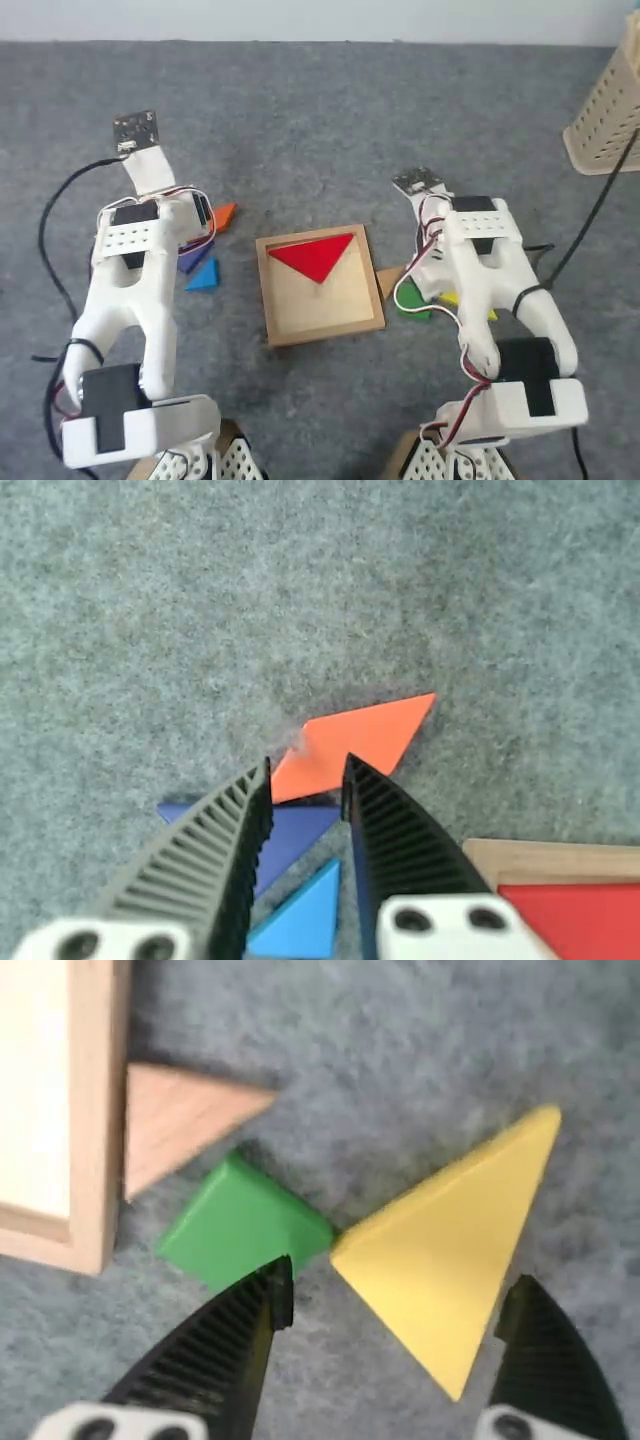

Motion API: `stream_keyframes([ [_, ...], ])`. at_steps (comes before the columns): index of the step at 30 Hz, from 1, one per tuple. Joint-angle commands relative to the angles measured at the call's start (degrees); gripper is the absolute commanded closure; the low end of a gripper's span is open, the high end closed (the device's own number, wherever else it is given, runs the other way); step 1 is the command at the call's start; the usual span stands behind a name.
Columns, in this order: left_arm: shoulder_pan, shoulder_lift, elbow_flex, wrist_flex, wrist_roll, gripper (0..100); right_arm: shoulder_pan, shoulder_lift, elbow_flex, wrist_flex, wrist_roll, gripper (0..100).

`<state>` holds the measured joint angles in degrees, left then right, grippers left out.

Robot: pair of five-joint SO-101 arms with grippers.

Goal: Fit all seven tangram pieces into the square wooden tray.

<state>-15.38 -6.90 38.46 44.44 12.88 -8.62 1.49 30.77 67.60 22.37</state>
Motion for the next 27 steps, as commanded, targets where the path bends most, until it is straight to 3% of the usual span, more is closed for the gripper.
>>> stream_keyframes([
  [1,0.1,-2.8,-1.5,-1.3,0.3,89,-0.3,2.5,-1.3,-3.2,-1.2,65.4],
  [9,0.0,-2.8,-1.5,-1.3,0.3,89,3.7,8.5,-5.7,-2.0,-1.2,65.5],
  [14,0.0,-2.8,-1.5,-1.3,0.3,89,3.9,8.5,-5.8,-0.2,2.1,65.5],
  [19,0.0,-2.8,-1.5,-1.3,0.3,89,3.8,8.0,-7.0,-0.4,0.7,65.5],
  [27,0.0,-2.8,-1.5,-1.3,0.3,89,-4.1,12.2,-7.6,-0.4,-3.0,65.5],
])
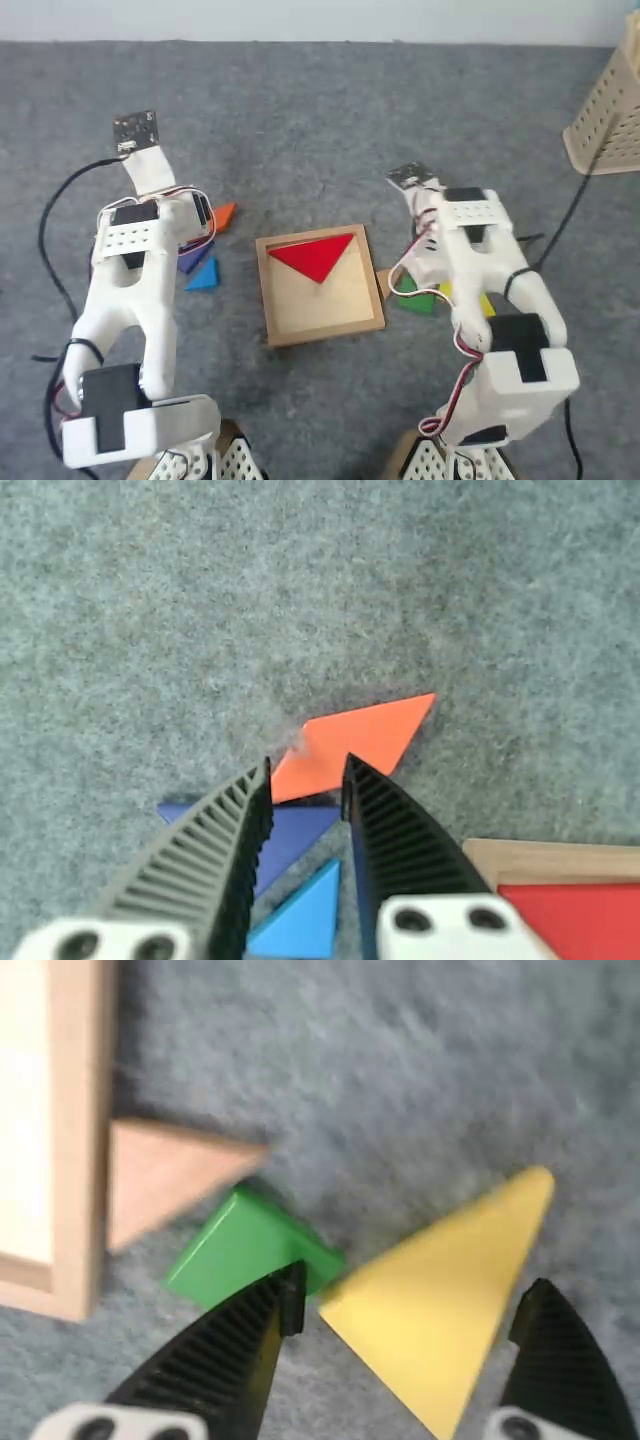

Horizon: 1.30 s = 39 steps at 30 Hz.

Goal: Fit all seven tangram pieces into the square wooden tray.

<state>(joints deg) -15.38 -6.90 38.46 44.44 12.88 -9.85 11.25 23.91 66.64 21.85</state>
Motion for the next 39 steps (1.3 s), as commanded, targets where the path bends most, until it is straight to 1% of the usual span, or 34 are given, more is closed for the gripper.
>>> stream_keyframes([
  [1,0.0,-2.8,-1.5,-1.3,0.3,89,-3.1,2.2,-0.7,0.6,-2.8,65.5],
  [8,0.0,-2.8,-1.5,-1.3,0.2,89,-4.3,-0.8,-0.4,0.6,-3.5,65.5],
  [11,0.0,-2.8,-1.5,-1.3,0.2,89,-4.7,-3.1,-0.3,0.9,-5.4,65.5],
  [13,0.0,-2.8,-1.5,-1.3,0.2,89,-3.1,-5.9,-0.1,1.3,-5.3,65.5],
  [15,0.0,-2.8,-1.5,-1.3,0.2,89,0.1,-9.4,-0.1,2.9,-4.9,65.5],
  [19,0.0,-2.8,-1.5,-1.3,0.2,89,4.6,-14.3,0.0,6.9,-1.1,65.5],
  [21,0.1,-2.8,-1.5,-1.3,0.2,89,4.7,-13.7,0.6,6.8,-1.2,65.3],
  [27,0.1,-2.8,-1.5,-1.3,0.2,89,5.0,-5.0,2.3,0.7,-1.1,65.2],
  [32,0.1,-2.8,-1.5,-1.3,0.2,89,5.1,-0.5,0.1,0.1,-0.9,65.2],
  [39,0.1,-2.8,-1.5,-1.3,0.2,89,5.1,1.2,-0.1,-0.7,-1.2,65.5],
])
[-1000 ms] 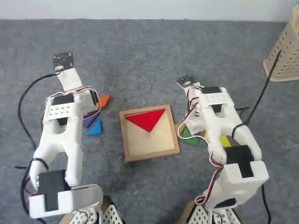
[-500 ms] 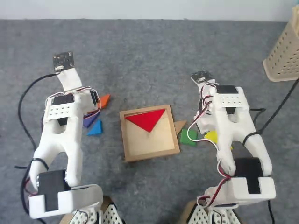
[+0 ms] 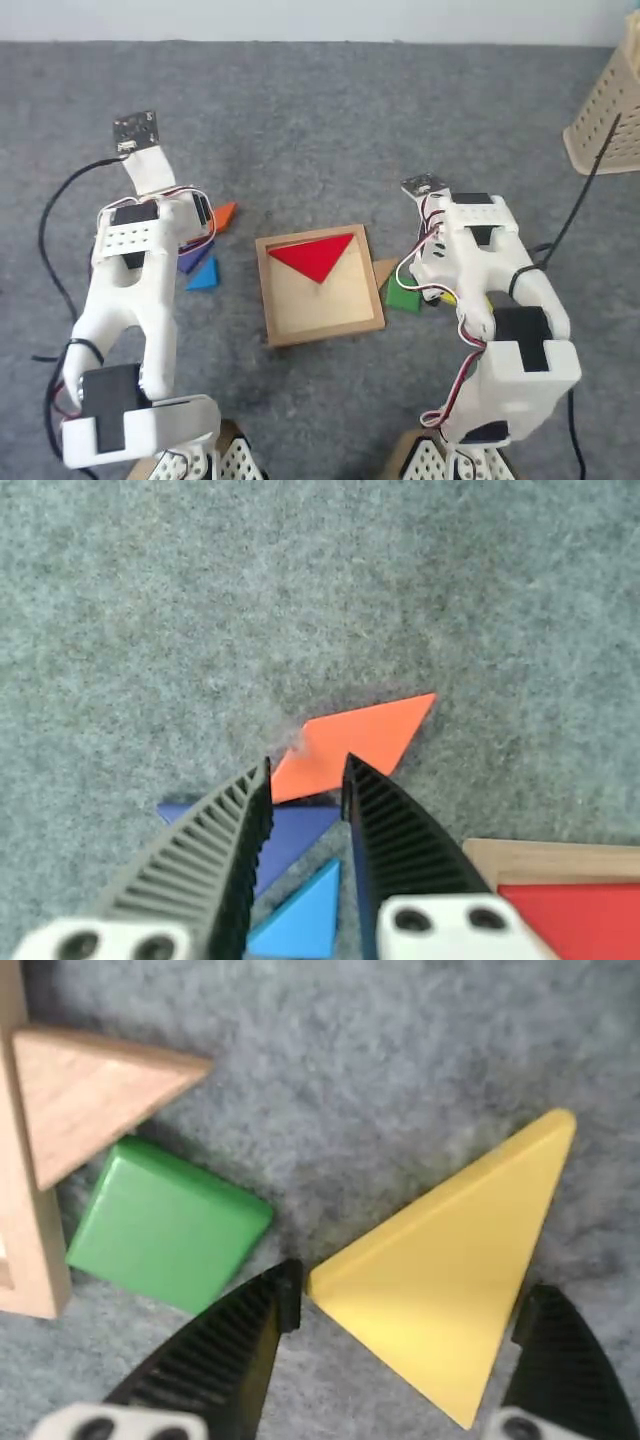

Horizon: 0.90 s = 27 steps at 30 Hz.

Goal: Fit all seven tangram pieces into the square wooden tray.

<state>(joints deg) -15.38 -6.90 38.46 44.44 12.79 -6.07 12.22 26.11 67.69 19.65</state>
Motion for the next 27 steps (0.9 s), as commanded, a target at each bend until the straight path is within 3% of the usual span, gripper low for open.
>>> stream_keyframes([
  [1,0.1,-2.8,-1.5,-1.3,0.3,89,1.3,0.2,-2.3,-2.3,0.8,65.5],
  [12,0.0,-2.8,-1.5,-1.3,0.3,89,1.2,0.3,-3.2,-4.3,-9.8,66.4],
  [18,0.0,-2.8,-1.5,-1.3,0.3,89,1.3,0.3,-3.1,-4.4,-9.9,77.4],
  [27,0.0,-2.8,-1.5,-1.3,0.3,89,1.3,-0.4,-3.3,-3.9,-9.9,78.2],
])
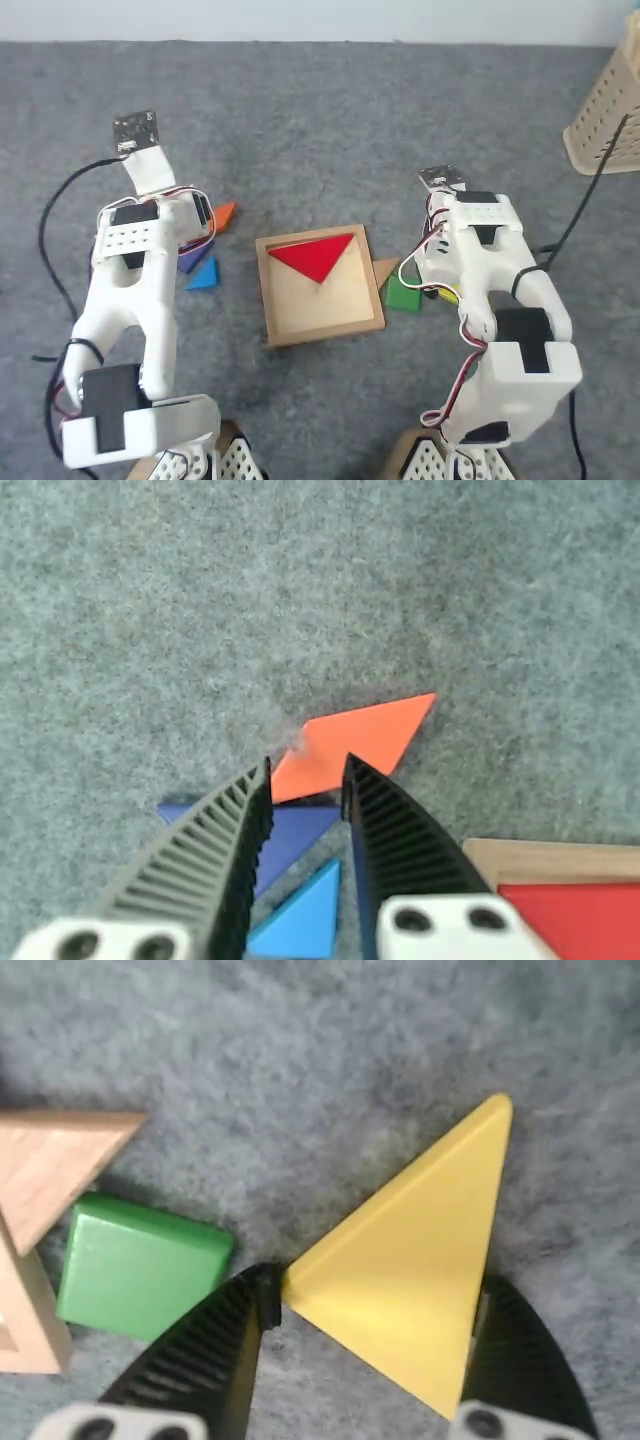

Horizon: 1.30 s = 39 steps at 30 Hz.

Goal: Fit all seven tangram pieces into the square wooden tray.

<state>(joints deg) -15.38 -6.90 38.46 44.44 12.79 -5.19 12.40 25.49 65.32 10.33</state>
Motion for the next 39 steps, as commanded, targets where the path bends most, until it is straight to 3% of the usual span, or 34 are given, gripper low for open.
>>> stream_keyframes([
  [1,0.0,-2.8,-1.5,-1.3,0.3,89,0.5,-0.6,-2.6,-1.5,-0.9,78.2],
  [20,0.0,-2.8,-1.5,-1.3,0.3,89,-2.1,-13.8,-2.5,1.7,-3.3,78.3],
  [27,0.0,-2.8,-1.5,-1.3,0.3,89,-9.3,-13.7,-6.5,6.0,1.1,78.3],
  [39,0.0,-2.8,-1.5,-1.3,0.3,89,-26.2,-13.0,-16.3,10.5,-1.8,78.2],
])
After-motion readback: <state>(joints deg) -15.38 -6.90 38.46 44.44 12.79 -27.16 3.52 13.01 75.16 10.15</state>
